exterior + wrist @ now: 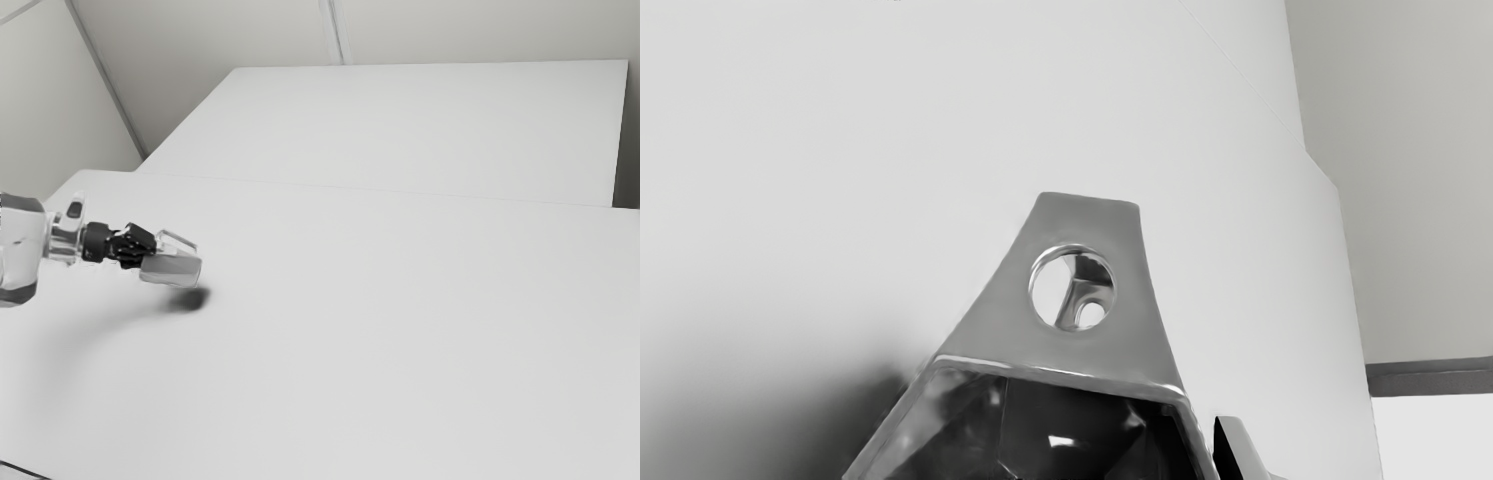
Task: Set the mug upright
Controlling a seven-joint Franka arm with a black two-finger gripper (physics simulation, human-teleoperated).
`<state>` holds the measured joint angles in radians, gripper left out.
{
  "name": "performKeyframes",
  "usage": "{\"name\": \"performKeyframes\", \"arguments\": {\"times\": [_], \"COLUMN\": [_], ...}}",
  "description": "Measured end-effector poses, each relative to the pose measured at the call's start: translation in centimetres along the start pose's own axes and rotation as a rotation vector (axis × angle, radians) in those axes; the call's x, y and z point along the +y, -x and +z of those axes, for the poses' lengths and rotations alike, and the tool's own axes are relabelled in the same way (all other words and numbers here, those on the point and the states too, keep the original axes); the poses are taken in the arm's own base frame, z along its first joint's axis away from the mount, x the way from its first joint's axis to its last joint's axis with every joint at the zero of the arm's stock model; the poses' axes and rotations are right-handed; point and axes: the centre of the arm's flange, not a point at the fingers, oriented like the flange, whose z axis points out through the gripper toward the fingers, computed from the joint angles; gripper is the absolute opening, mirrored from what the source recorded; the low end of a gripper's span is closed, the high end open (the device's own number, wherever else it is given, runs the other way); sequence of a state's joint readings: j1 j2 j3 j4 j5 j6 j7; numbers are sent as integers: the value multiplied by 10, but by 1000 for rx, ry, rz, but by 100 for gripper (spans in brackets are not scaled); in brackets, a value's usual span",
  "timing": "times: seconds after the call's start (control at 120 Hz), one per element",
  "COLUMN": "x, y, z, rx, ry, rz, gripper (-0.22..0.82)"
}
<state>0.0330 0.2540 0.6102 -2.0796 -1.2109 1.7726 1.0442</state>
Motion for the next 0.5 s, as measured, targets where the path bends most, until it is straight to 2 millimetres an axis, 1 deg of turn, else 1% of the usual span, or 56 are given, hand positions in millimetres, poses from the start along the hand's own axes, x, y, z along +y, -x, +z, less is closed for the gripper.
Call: {"name": "performKeyframes", "arguments": {"times": [0.033, 0.075, 0.125, 0.192, 0.258, 0.325, 0.367, 0.433, 0.5], "x": [20, 51, 85, 127, 158, 176, 183, 181, 178], "y": [-14, -36, -53, -61, -60, -55, -48, -32, -16], "z": [5, 15, 31, 57, 87, 118, 136, 160, 176], "rx": [-40, -113, -213, -349, -470, -555, -588, -621, -637], "ry": [-9, -42, -100, -203, -321, -432, -484, -547, -599], "rz": [59, 154, 262, 397, 517, 614, 656, 690, 712], "gripper": [-16, -16, -16, -17, -17, -17, -17, -18, -18]}}
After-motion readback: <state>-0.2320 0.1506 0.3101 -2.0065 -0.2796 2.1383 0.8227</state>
